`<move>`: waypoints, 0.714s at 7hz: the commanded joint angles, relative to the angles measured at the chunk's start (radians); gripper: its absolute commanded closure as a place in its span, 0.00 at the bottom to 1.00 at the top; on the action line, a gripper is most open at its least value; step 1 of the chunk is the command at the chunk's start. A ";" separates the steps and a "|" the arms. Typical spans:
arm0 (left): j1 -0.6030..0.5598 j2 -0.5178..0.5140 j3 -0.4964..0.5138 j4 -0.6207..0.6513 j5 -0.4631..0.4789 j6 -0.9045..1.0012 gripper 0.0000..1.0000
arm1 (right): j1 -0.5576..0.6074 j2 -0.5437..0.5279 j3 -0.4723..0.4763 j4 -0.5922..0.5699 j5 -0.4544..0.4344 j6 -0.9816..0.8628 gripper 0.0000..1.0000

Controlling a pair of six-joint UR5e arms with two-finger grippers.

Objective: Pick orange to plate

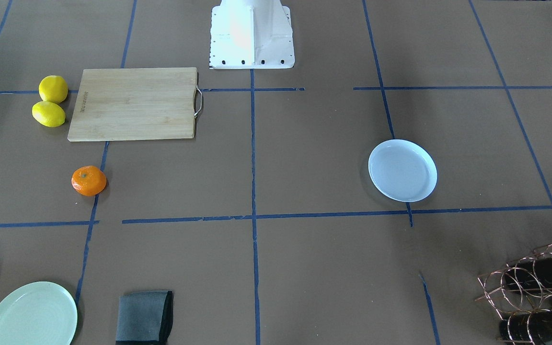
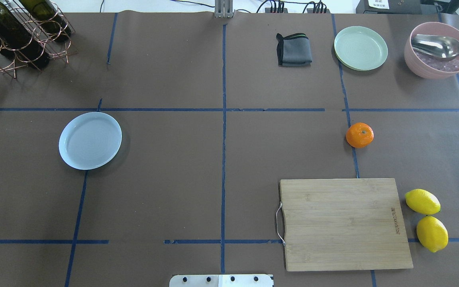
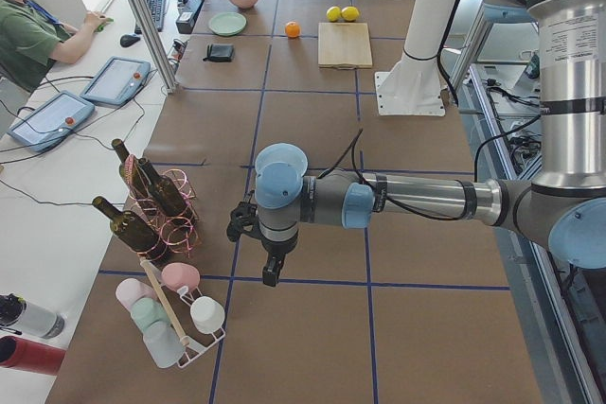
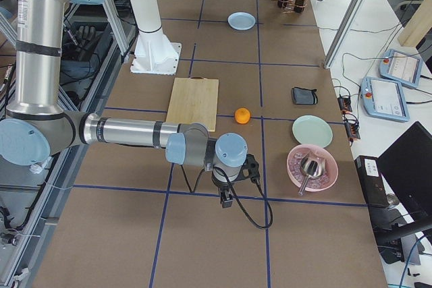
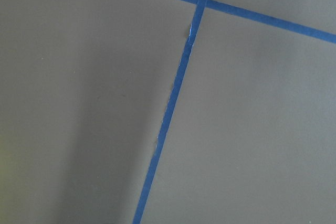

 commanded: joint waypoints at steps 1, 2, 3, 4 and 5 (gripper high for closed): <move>0.002 -0.100 0.017 -0.099 -0.006 -0.013 0.00 | 0.000 -0.003 -0.013 0.110 0.000 0.013 0.00; 0.000 -0.115 -0.014 -0.136 -0.012 -0.010 0.00 | 0.000 0.024 0.007 0.112 0.005 0.086 0.00; 0.003 -0.127 -0.065 -0.209 -0.018 -0.007 0.00 | 0.000 0.038 0.033 0.131 0.004 0.129 0.00; 0.011 -0.139 -0.056 -0.409 -0.020 -0.013 0.00 | 0.000 0.040 0.036 0.201 0.005 0.134 0.00; 0.037 -0.135 -0.030 -0.511 -0.018 -0.040 0.00 | -0.002 0.032 0.035 0.222 0.007 0.134 0.00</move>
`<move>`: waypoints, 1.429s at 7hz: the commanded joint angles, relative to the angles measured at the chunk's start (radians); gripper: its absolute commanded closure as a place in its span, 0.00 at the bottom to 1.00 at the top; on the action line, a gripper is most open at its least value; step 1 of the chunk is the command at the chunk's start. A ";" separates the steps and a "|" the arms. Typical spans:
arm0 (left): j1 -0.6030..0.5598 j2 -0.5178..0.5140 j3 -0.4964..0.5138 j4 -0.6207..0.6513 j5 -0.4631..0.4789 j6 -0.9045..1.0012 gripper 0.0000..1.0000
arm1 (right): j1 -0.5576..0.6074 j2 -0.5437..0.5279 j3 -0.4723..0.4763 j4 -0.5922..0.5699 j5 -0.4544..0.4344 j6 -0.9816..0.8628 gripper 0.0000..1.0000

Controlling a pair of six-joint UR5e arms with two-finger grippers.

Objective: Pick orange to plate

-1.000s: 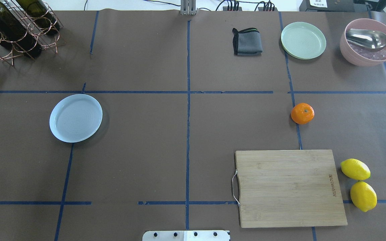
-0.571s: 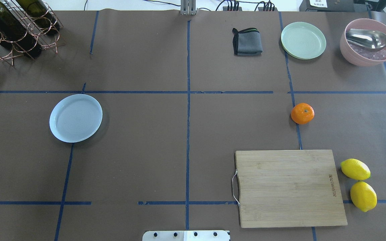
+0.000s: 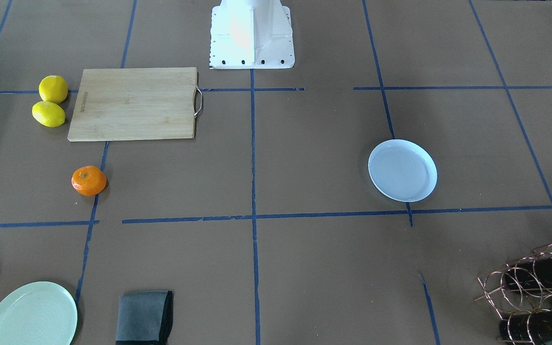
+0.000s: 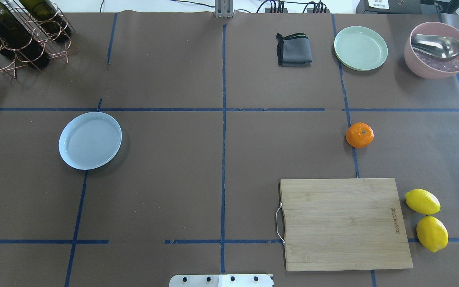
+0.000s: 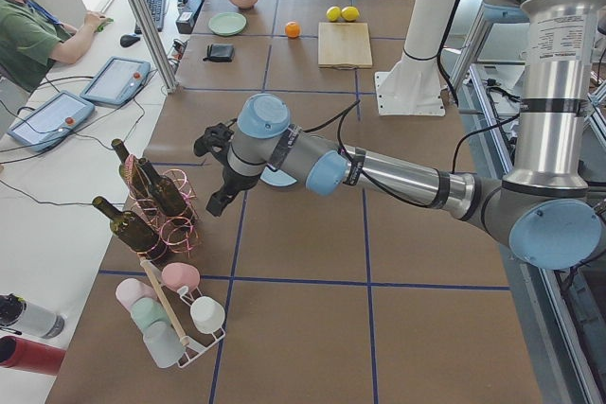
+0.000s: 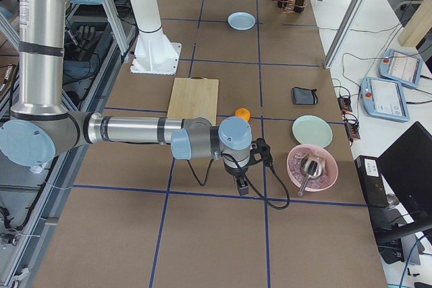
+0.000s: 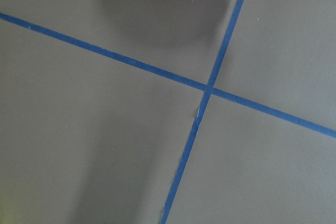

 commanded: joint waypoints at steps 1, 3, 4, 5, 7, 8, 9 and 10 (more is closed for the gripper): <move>0.038 0.008 0.035 -0.238 0.000 -0.035 0.00 | -0.001 -0.005 0.003 0.041 0.002 0.007 0.00; 0.157 0.028 0.043 -0.314 0.000 -0.234 0.00 | -0.001 -0.006 0.002 0.041 0.002 0.010 0.00; 0.240 0.042 0.045 -0.342 0.036 -0.397 0.00 | -0.001 -0.008 -0.002 0.041 0.002 0.010 0.00; 0.321 0.045 0.043 -0.378 0.105 -0.567 0.00 | -0.001 -0.008 -0.002 0.041 0.002 0.010 0.00; 0.537 0.051 0.055 -0.499 0.308 -0.934 0.00 | -0.001 -0.012 -0.005 0.039 0.002 0.010 0.00; 0.648 0.051 0.078 -0.548 0.422 -1.080 0.00 | -0.001 -0.015 -0.005 0.041 0.002 0.010 0.00; 0.750 0.051 0.090 -0.553 0.549 -1.186 0.00 | 0.000 -0.015 -0.005 0.039 0.002 0.010 0.00; 0.802 0.049 0.127 -0.555 0.620 -1.239 0.03 | -0.001 -0.017 -0.005 0.039 0.002 0.010 0.00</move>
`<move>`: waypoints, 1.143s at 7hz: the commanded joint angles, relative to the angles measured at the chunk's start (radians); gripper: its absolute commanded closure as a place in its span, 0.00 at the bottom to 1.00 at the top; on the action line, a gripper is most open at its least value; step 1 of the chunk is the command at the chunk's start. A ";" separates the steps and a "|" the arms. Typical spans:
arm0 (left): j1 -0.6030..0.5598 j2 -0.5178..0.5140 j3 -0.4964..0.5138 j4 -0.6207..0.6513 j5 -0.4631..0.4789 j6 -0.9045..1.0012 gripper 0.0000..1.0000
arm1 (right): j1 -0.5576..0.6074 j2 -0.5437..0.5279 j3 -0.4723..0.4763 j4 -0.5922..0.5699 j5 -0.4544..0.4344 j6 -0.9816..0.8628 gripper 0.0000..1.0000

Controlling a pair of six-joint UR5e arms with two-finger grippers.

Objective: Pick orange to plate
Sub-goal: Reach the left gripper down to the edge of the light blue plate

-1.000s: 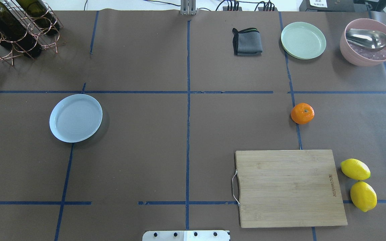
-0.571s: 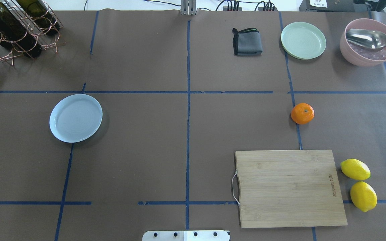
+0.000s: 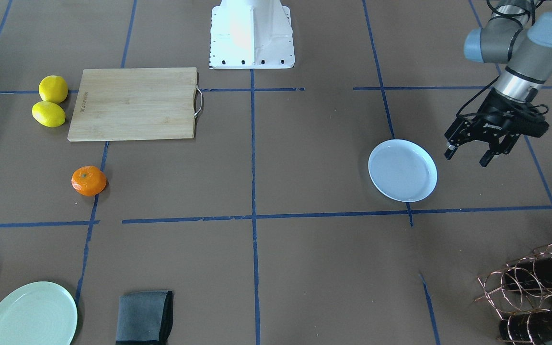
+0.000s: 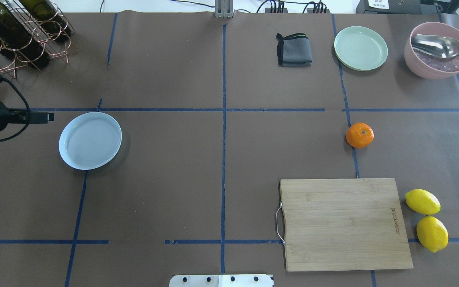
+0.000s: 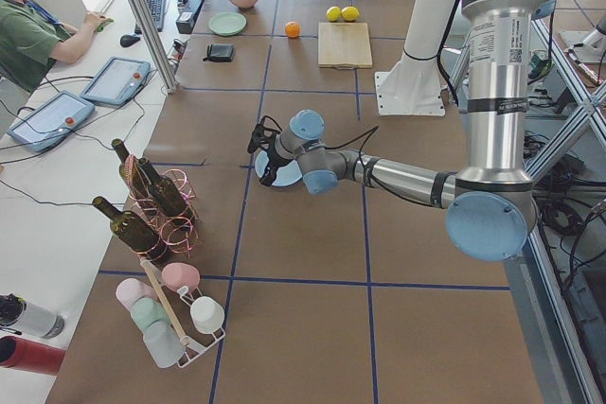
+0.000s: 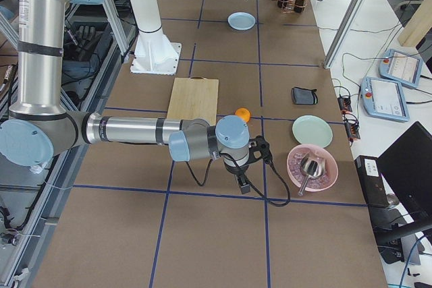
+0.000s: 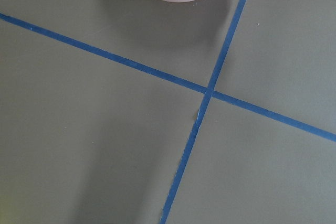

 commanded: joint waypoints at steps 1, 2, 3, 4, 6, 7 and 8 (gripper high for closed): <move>0.102 -0.001 0.065 -0.014 0.132 -0.107 0.14 | -0.001 -0.002 0.000 0.000 0.000 0.000 0.00; 0.119 -0.003 0.094 -0.038 0.150 -0.107 0.17 | -0.001 -0.005 0.000 0.000 0.000 0.000 0.00; 0.136 -0.006 0.117 -0.058 0.167 -0.107 0.17 | -0.001 -0.006 0.000 0.001 0.000 -0.002 0.00; 0.141 -0.009 0.118 -0.060 0.167 -0.109 0.22 | -0.001 -0.008 -0.002 0.000 0.000 -0.002 0.00; 0.148 -0.010 0.118 -0.060 0.167 -0.126 1.00 | 0.001 -0.008 -0.006 0.000 0.000 -0.002 0.00; 0.150 -0.010 0.118 -0.060 0.167 -0.124 1.00 | -0.001 -0.008 -0.008 0.000 -0.001 -0.002 0.00; 0.150 -0.012 0.116 -0.060 0.167 -0.123 1.00 | -0.001 -0.008 -0.009 0.000 -0.002 -0.002 0.00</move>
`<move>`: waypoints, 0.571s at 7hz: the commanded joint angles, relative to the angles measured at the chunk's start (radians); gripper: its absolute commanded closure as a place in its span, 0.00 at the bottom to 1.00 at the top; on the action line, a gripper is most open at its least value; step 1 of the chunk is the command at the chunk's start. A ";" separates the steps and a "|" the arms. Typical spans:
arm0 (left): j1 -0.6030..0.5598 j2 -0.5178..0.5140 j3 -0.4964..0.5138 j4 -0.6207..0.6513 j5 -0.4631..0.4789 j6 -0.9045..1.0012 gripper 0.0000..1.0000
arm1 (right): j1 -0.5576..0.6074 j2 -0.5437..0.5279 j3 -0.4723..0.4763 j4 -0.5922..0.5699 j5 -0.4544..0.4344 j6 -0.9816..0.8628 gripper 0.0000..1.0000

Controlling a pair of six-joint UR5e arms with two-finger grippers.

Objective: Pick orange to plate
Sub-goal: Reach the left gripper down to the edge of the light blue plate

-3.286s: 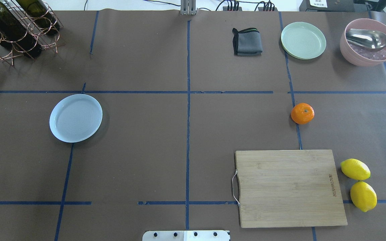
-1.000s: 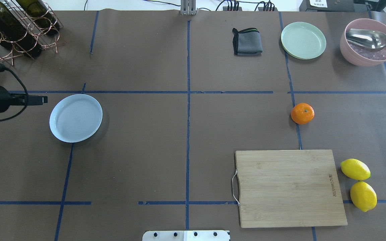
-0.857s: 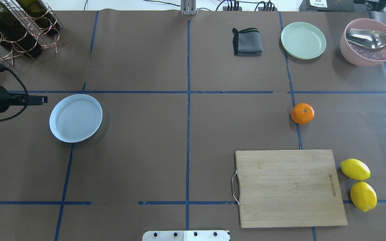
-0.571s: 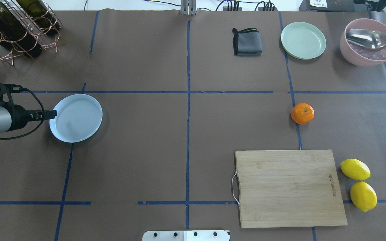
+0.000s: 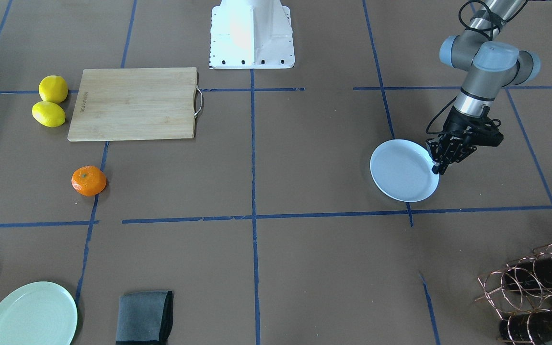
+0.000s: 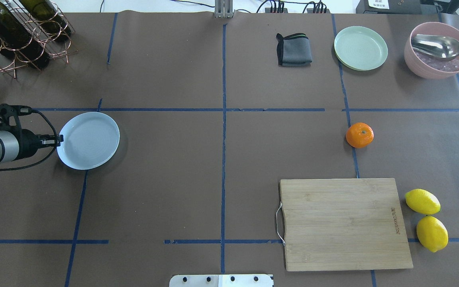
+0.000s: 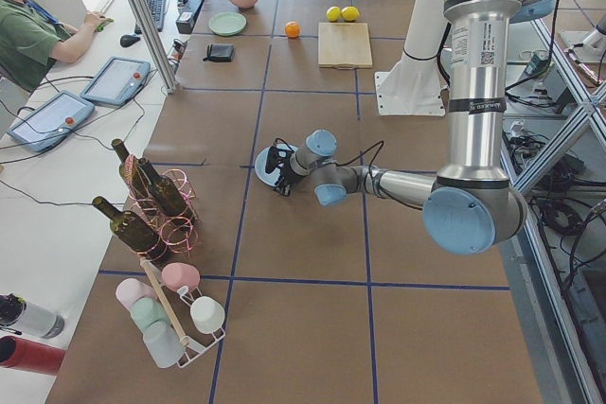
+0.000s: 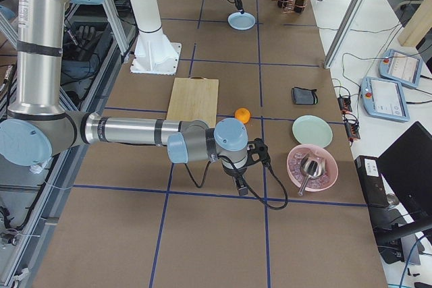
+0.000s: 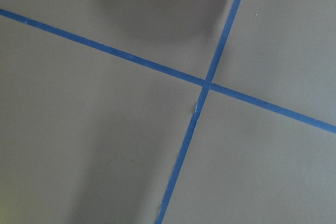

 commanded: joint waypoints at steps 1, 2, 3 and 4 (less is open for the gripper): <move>0.001 -0.001 -0.017 0.002 -0.005 0.006 1.00 | 0.000 0.000 -0.004 0.000 -0.001 0.000 0.00; 0.001 -0.007 -0.068 0.007 -0.012 0.004 1.00 | 0.000 0.000 -0.004 0.000 -0.001 0.000 0.00; 0.001 -0.036 -0.099 0.015 -0.012 -0.003 1.00 | 0.000 0.000 -0.004 0.000 -0.001 0.000 0.00; 0.001 -0.106 -0.093 0.037 -0.012 -0.008 1.00 | 0.000 0.000 -0.004 0.000 -0.001 0.000 0.00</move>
